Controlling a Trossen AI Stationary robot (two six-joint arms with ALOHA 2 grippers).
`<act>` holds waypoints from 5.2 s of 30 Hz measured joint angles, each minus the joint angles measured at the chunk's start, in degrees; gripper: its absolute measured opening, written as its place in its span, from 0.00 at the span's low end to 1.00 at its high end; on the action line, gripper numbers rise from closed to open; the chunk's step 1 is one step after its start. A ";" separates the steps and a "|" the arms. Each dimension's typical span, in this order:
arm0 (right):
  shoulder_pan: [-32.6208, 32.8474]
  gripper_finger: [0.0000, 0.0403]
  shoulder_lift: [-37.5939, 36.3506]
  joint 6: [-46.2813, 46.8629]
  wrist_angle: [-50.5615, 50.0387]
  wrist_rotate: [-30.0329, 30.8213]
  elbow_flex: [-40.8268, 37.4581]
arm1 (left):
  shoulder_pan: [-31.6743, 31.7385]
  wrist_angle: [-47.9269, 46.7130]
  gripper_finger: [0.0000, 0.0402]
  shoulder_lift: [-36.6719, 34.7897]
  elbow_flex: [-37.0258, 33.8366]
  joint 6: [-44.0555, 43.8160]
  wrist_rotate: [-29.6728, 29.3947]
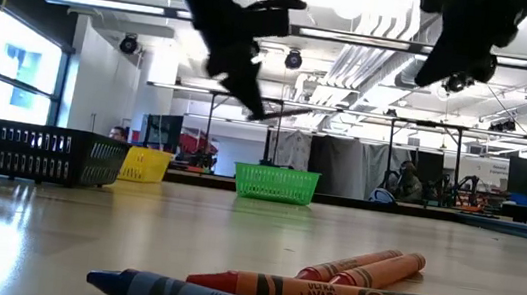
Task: Sort crayons
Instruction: Put the gray crayon into the green bin, then put the orange crayon into the black bin
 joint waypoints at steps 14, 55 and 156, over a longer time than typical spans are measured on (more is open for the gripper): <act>-3.46 0.00 -3.27 -8.65 0.03 6.08 0.00 | 18.88 16.16 0.00 5.24 1.24 2.38 14.91; -8.30 0.00 -2.95 -0.60 -6.92 -4.46 0.00 | 20.42 20.12 0.26 8.00 1.24 -2.33 22.11; 30.66 0.26 38.10 69.01 0.38 -20.57 6.75 | -27.48 -4.17 0.26 -2.84 1.20 -15.48 26.46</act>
